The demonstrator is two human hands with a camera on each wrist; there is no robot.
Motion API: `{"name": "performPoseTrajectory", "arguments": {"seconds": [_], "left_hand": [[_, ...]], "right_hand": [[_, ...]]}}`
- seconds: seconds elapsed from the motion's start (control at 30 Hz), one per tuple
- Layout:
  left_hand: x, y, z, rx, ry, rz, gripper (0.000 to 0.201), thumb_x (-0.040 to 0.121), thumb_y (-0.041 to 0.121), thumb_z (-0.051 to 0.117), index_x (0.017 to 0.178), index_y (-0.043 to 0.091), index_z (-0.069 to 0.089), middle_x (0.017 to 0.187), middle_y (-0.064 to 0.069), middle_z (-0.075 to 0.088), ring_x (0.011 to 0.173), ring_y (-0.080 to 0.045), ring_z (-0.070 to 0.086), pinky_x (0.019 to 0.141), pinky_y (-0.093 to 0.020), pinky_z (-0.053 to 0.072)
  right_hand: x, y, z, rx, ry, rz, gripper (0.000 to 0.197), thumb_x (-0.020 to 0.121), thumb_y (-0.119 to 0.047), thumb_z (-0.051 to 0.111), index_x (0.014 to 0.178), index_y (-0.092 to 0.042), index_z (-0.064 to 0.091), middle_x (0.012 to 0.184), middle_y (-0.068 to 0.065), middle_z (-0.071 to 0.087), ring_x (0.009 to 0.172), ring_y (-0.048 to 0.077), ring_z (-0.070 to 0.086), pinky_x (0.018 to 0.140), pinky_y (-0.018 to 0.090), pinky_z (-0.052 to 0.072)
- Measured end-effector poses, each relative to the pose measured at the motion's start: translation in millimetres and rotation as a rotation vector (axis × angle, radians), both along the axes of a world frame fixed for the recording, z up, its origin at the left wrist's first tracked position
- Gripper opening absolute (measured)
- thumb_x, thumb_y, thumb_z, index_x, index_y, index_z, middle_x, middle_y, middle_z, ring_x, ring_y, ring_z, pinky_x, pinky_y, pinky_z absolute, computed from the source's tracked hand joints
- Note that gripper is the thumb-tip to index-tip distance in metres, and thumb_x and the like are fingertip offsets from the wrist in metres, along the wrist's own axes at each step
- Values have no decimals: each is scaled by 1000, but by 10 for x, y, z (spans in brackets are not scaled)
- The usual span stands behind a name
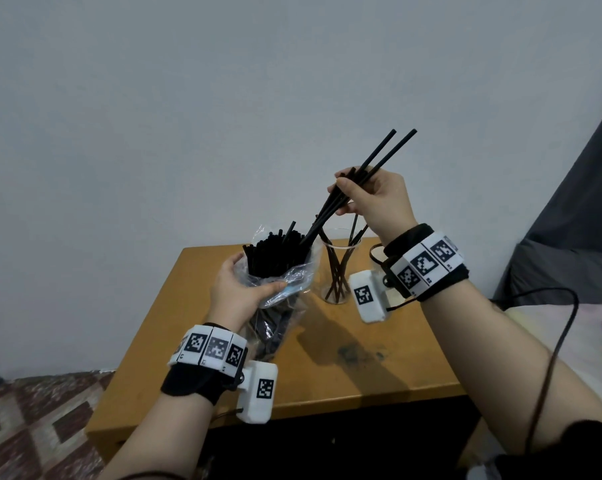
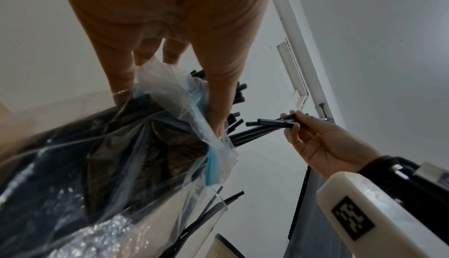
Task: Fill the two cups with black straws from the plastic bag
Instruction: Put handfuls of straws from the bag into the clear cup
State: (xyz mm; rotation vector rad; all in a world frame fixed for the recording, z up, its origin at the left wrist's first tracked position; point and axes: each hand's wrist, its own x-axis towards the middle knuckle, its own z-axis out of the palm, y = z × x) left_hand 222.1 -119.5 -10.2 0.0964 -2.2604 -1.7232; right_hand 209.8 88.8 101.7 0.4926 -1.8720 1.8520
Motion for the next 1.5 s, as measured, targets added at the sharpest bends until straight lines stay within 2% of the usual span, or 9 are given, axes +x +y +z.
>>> {"name": "performPoseTrajectory", "arguments": {"seconds": [0.17,0.27,0.43,0.57,0.8,0.93,1.07,1.27,1.5], "left_hand": [[-23,-22,-1,12,-14,18,103,53,24,93,141,16,40,143,-8,47,127,-27,48,105,-47,43],[-35,-48,-1,14,-19,24,103,54,25,92,142,15,39,144,-9,45,128,-28,47,105,-48,43],[-79,-124,53,49,-27,60,99,58,21,91,142,9,39,144,-11,46,128,-27,47,106,-39,40],[-100,-159,80,86,-26,75,95,61,15,89,141,5,38,140,-12,50,123,-24,51,97,-30,39],[-102,-131,87,80,-23,86,94,62,15,89,141,4,39,140,-12,50,125,-25,49,93,-26,36],[-109,-127,96,88,-28,88,95,62,15,89,141,5,38,140,-12,50,124,-26,49,100,-32,39],[-128,-128,83,90,-19,92,95,61,15,90,141,5,39,139,-13,51,123,-25,51,99,-32,39],[-177,-123,44,79,-18,101,100,56,22,92,140,7,40,139,-12,51,125,-27,50,106,-41,40],[-197,-110,32,69,-17,104,100,57,22,92,141,7,40,140,-12,50,126,-27,49,107,-42,39]], "right_hand": [[2,31,84,-14,6,2,6,91,-1,57,94,-2,62,81,13,68,72,20,69,60,27,56],[12,59,124,-27,15,-4,8,92,-2,57,97,1,62,82,14,68,72,19,69,61,26,56],[5,73,276,-28,26,14,9,92,-3,57,98,2,62,84,15,69,75,22,70,63,28,56],[-24,81,484,-48,53,33,8,91,-3,58,96,2,62,85,18,69,78,25,70,62,28,55],[-57,161,658,-30,75,16,10,90,-3,59,98,4,61,85,18,68,80,26,70,62,27,55],[-61,240,668,-35,84,7,12,90,-3,59,99,5,61,86,19,68,79,25,70,62,27,54],[-67,328,706,-40,100,-15,11,90,-4,59,97,4,62,86,20,68,77,25,69,63,27,54],[-96,499,791,-43,129,-62,9,90,-6,60,96,2,62,87,20,67,79,25,69,65,28,54],[-196,678,897,-41,141,-120,7,89,-6,61,92,0,62,85,18,66,78,24,69,65,29,54]]}}
